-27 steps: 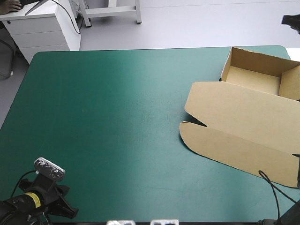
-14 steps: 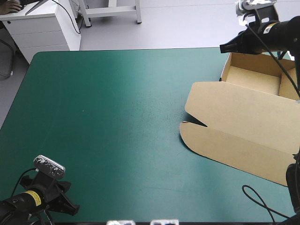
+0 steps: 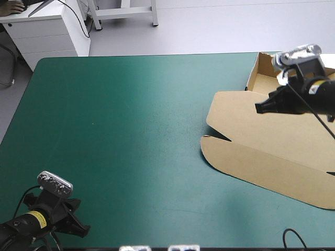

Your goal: Fold the box

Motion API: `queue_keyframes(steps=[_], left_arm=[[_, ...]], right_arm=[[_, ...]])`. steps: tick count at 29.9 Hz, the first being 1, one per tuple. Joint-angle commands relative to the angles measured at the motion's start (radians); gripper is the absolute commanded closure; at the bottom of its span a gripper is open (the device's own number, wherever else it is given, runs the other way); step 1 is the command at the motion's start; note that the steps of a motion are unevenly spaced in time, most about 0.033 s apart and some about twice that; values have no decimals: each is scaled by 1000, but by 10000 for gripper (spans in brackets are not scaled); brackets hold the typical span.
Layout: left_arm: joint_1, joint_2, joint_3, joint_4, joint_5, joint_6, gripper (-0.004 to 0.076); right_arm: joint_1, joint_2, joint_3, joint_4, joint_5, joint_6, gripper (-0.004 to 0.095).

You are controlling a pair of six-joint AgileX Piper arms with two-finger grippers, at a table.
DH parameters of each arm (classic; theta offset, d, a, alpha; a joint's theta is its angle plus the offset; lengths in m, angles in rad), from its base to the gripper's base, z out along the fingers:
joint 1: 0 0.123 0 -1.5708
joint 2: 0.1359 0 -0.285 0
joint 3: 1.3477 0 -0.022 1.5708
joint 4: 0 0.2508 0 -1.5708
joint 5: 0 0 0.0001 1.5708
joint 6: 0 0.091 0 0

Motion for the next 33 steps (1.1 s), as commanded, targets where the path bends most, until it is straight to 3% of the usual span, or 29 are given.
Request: queue_keyframes(steps=[1,17,33], left_arm=[[-6,10,-23,-1,-81,-7,731],[-6,10,-23,-4,-108,-3,731],[-6,10,-23,-9,-110,-3,731]], right_arm=[[5,-136,109,3,-85,-12,922],[5,-612,627,0,-225,-12,922],[5,-879,967,30,-316,-12,922]])
